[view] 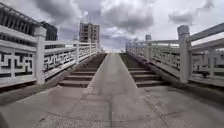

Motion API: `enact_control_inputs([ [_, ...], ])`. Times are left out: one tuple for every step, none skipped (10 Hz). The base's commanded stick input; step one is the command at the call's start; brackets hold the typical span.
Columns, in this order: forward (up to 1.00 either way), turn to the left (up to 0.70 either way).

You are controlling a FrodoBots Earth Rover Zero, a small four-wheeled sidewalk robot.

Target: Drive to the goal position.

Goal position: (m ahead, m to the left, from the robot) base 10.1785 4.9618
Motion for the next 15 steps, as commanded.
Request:
enact_control_inputs([
  [0.45, 0.0],
  [0.45, 0.0],
  [0.45, 0.0],
  [0.45, 0.0],
  [0.45, 0.0],
  [0.45, 0.0],
  [0.45, 0.0],
  [0.45, 0.0],
  [0.45, 0.0],
  [0.45, 0.0],
  [0.45, 0.0],
  [0.45, 0.0],
  [0.45, 0.0],
  [0.45, 0.0],
  [0.45, 0.0],
])
